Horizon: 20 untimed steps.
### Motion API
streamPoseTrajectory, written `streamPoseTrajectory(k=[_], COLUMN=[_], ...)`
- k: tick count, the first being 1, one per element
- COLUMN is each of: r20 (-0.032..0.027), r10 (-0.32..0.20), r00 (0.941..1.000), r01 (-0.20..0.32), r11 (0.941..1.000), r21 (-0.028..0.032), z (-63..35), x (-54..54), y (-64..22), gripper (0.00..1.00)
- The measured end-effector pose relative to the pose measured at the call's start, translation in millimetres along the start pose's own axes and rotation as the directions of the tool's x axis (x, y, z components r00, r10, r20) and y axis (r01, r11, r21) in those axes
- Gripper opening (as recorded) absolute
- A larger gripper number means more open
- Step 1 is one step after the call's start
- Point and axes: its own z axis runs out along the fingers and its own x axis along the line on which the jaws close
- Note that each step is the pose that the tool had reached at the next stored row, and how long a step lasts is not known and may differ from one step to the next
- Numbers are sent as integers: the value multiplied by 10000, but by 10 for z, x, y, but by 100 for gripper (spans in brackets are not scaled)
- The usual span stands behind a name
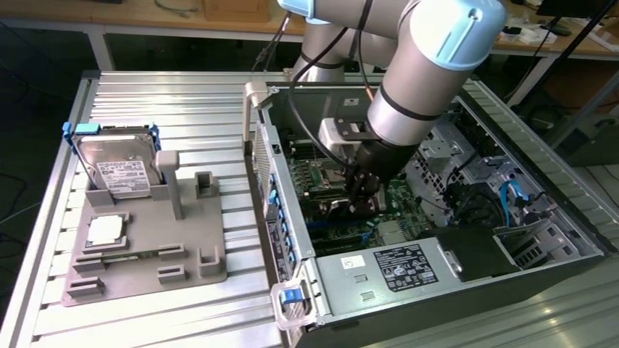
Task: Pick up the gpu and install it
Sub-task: 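Insert the gpu into the slot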
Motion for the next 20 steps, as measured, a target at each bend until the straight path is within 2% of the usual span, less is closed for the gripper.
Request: streamPoseTrajectory(k=[7,11,20], r20=[-1,1,4], r10=[-3,-19,-22], r00=[10000,10000,10000], r01=[3,19,22], r11=[10000,10000,10000], r21=[0,11,19], z=[0,17,38], x=[8,11,13], y=[3,64,79], gripper=[27,27,27])
